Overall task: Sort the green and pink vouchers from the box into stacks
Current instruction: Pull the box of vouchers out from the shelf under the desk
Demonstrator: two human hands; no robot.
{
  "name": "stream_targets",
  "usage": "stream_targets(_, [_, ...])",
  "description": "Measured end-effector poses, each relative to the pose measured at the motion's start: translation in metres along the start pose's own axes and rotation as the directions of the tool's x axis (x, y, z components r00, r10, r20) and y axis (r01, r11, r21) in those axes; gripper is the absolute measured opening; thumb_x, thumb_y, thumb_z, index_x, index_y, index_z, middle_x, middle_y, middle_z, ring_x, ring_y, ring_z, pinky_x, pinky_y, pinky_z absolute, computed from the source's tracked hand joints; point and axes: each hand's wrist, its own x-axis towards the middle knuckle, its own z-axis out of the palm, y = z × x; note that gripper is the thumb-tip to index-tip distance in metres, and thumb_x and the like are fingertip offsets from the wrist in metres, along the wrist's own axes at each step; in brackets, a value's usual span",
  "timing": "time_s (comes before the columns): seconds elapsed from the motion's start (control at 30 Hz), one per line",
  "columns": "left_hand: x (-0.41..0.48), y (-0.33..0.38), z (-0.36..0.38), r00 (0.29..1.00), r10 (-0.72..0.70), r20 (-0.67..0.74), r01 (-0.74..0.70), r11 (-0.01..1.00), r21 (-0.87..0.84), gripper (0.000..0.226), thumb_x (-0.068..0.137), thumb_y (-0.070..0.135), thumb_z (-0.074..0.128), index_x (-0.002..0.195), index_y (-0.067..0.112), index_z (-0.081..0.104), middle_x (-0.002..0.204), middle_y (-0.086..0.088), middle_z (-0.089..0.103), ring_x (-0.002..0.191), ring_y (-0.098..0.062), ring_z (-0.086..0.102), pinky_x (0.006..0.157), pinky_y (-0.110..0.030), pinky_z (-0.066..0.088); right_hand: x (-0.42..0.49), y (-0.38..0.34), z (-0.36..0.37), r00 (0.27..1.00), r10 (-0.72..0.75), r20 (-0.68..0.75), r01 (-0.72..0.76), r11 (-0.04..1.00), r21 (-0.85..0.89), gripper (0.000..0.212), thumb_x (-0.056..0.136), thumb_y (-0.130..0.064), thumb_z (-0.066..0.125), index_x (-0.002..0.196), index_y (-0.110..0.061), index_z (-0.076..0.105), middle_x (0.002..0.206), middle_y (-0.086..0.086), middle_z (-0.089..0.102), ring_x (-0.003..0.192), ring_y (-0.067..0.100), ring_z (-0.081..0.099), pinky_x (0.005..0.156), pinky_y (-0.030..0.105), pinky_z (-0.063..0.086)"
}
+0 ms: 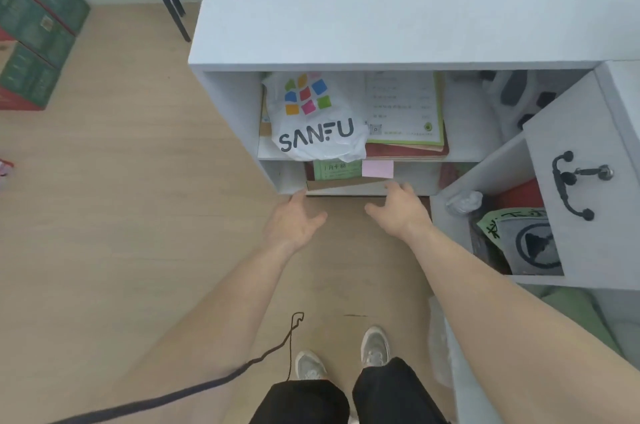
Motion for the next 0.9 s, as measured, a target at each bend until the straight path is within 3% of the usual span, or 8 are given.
stream_targets(0.23, [0.133, -0.063, 0.118, 0.995, -0.1, -0.027, 0.098, 0.993, -0.06, 0.081, 0.093, 0.049, 0.06, 0.157, 0.014, 0.026, 0.155, -0.012, 0.039, 0.141, -0.031, 0.039, 0.111, -0.04, 0.037, 0.136, 0.073, 0.116, 0.999, 0.049, -0.007, -0.049, 0.999, 0.015, 0.068, 0.096, -0.036, 0.061, 0.152, -0.009, 0.033, 0.148, 0.016, 0.035, 0.129, 0.042, 0.048, 0.106, 0.045, 0.044])
stream_targets(0.4, [0.238, -0.09, 0.18, 0.989, -0.089, -0.117, 0.073, 0.989, -0.129, 0.081, 0.095, 0.048, 0.06, 0.157, 0.01, 0.023, 0.155, -0.016, 0.039, 0.139, -0.034, 0.042, 0.11, -0.041, 0.038, 0.248, 0.117, 0.166, 0.989, 0.073, -0.129, -0.052, 0.986, 0.159, 0.063, 0.101, -0.039, 0.055, 0.151, -0.006, 0.034, 0.145, 0.018, 0.036, 0.129, 0.04, 0.047, 0.102, 0.04, 0.043])
stream_targets(0.6, [0.349, -0.101, 0.211, 0.96, -0.14, -0.244, 0.046, 0.934, -0.354, 0.08, 0.101, 0.05, 0.05, 0.159, 0.009, 0.015, 0.16, -0.015, 0.034, 0.144, -0.035, 0.039, 0.116, -0.04, 0.03, 0.369, 0.147, 0.178, 0.948, 0.085, -0.307, 0.007, 0.958, 0.286, 0.069, 0.104, -0.047, 0.044, 0.156, -0.008, 0.024, 0.155, 0.018, 0.034, 0.137, 0.042, 0.042, 0.107, 0.048, 0.041])
stream_targets(0.7, [0.394, -0.104, 0.213, 0.944, -0.18, -0.276, 0.04, 0.895, -0.445, 0.069, 0.102, 0.052, 0.044, 0.156, 0.013, 0.028, 0.156, -0.015, 0.042, 0.14, -0.036, 0.043, 0.115, -0.039, 0.034, 0.409, 0.144, 0.177, 0.934, 0.109, -0.339, 0.039, 0.915, 0.402, 0.056, 0.107, -0.045, 0.038, 0.145, -0.004, 0.039, 0.137, 0.012, 0.053, 0.117, 0.034, 0.055, 0.09, 0.037, 0.045])
stream_targets(0.77, [0.418, -0.108, 0.215, 0.95, -0.2, -0.239, 0.052, 0.858, -0.51, 0.057, 0.1, 0.052, 0.045, 0.145, 0.017, 0.044, 0.141, -0.014, 0.057, 0.125, -0.037, 0.056, 0.107, -0.045, 0.047, 0.429, 0.144, 0.175, 0.918, 0.14, -0.371, 0.048, 0.89, 0.453, 0.036, 0.105, -0.032, 0.04, 0.124, -0.007, 0.058, 0.121, 0.009, 0.063, 0.097, 0.03, 0.059, 0.079, 0.037, 0.051])
stream_targets(0.8, [0.428, -0.11, 0.217, 0.953, -0.204, -0.226, 0.056, 0.849, -0.526, 0.046, 0.1, 0.043, 0.046, 0.137, 0.015, 0.05, 0.131, -0.014, 0.062, 0.116, -0.037, 0.061, 0.1, -0.048, 0.053, 0.436, 0.146, 0.175, 0.917, 0.16, -0.365, 0.04, 0.874, 0.484, 0.026, 0.102, -0.025, 0.043, 0.113, -0.011, 0.062, 0.115, 0.009, 0.066, 0.093, 0.03, 0.062, 0.076, 0.04, 0.057])
stream_targets(0.9, [0.437, -0.115, 0.221, 0.964, -0.193, -0.185, 0.067, 0.845, -0.531, 0.032, 0.098, 0.019, 0.04, 0.126, 0.015, 0.056, 0.118, -0.011, 0.066, 0.101, -0.039, 0.068, 0.075, -0.047, 0.062, 0.441, 0.15, 0.176, 0.944, 0.189, -0.27, 0.016, 0.792, 0.61, 0.024, 0.1, -0.012, 0.042, 0.112, -0.019, 0.062, 0.111, 0.004, 0.064, 0.096, 0.029, 0.066, 0.062, 0.036, 0.061])
